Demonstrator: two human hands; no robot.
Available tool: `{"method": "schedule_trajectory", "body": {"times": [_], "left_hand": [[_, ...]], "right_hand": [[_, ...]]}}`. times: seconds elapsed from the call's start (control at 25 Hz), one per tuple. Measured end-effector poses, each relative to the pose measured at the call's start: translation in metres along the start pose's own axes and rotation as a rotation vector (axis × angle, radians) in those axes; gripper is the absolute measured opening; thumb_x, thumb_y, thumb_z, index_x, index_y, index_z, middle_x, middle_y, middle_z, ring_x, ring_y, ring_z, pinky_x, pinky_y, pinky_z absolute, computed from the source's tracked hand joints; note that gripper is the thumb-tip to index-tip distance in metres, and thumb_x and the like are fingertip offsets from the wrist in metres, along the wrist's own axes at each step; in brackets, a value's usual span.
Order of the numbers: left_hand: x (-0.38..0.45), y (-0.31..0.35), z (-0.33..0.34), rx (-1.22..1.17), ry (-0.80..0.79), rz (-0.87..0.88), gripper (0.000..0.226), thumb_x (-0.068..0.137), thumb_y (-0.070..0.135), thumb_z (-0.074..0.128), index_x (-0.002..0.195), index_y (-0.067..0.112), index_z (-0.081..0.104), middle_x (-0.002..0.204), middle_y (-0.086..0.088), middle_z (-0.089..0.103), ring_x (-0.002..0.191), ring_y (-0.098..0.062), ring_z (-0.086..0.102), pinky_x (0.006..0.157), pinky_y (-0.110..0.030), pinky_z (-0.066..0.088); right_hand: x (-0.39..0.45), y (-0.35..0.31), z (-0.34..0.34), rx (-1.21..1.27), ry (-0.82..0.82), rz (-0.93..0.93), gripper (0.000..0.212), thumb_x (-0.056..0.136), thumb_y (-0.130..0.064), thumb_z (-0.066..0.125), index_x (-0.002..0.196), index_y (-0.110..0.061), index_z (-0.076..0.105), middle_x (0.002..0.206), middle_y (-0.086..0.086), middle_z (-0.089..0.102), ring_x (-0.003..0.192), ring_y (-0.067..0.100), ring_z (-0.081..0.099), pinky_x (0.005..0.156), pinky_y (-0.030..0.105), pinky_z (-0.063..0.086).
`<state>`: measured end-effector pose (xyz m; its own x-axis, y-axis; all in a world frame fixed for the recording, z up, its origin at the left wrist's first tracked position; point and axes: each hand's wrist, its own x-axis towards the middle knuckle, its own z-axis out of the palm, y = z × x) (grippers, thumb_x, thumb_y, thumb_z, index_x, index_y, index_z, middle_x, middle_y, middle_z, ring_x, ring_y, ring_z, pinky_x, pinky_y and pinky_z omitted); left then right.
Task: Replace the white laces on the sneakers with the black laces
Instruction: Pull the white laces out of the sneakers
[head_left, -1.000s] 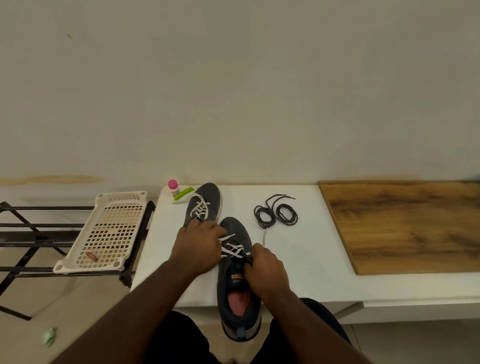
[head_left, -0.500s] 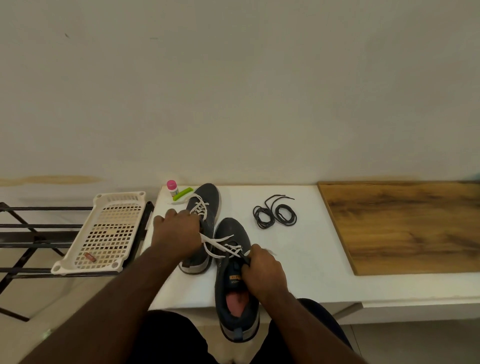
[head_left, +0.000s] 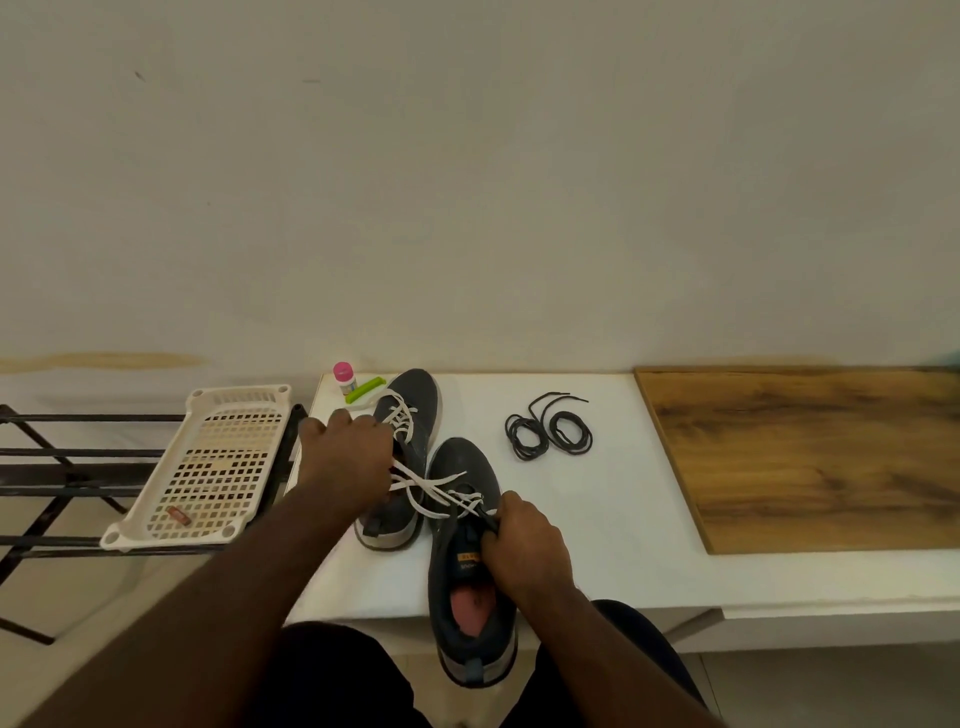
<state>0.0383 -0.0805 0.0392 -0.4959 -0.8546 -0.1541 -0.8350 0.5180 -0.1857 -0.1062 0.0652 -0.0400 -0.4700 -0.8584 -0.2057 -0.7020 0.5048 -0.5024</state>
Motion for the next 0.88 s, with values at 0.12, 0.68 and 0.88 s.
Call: {"method": "schedule_trajectory", "body": {"times": [0.12,0.68,0.88], "left_hand": [[-0.012,0.021,0.017,-0.107,0.013,0.143,0.028,0.093,0.039,0.051,0.120,0.033,0.055,0.122,0.007,0.060,0.122,-0.022,0.045,0.100,-0.050,0.028],[-0.024,0.019,0.013,-0.217,0.220,-0.040,0.053,0.088,0.026,0.060,0.137,0.021,0.041,0.139,-0.004,0.043,0.126,-0.025,0.042,0.102,-0.046,0.037],[-0.058,0.062,0.059,-0.734,-0.091,-0.013,0.034,0.089,0.047,0.056,0.108,0.019,0.053,0.104,0.000,0.061,0.095,-0.017,0.059,0.080,-0.031,0.049]], "right_hand": [[0.000,-0.002,0.001,0.003,0.012,-0.002,0.016,0.095,-0.028,0.049,0.109,-0.019,0.050,0.104,0.000,0.060,0.085,0.017,0.057,0.072,0.028,0.046],[-0.001,0.001,-0.003,0.069,0.022,-0.001,0.028,0.094,-0.052,0.054,0.093,-0.024,0.051,0.089,-0.006,0.058,0.077,0.010,0.054,0.063,0.021,0.039],[0.029,-0.003,-0.014,0.073,0.033,-0.261,0.019,0.087,-0.017,0.056,0.095,-0.018,0.074,0.096,-0.002,0.064,0.088,0.012,0.057,0.074,0.016,0.044]]}}
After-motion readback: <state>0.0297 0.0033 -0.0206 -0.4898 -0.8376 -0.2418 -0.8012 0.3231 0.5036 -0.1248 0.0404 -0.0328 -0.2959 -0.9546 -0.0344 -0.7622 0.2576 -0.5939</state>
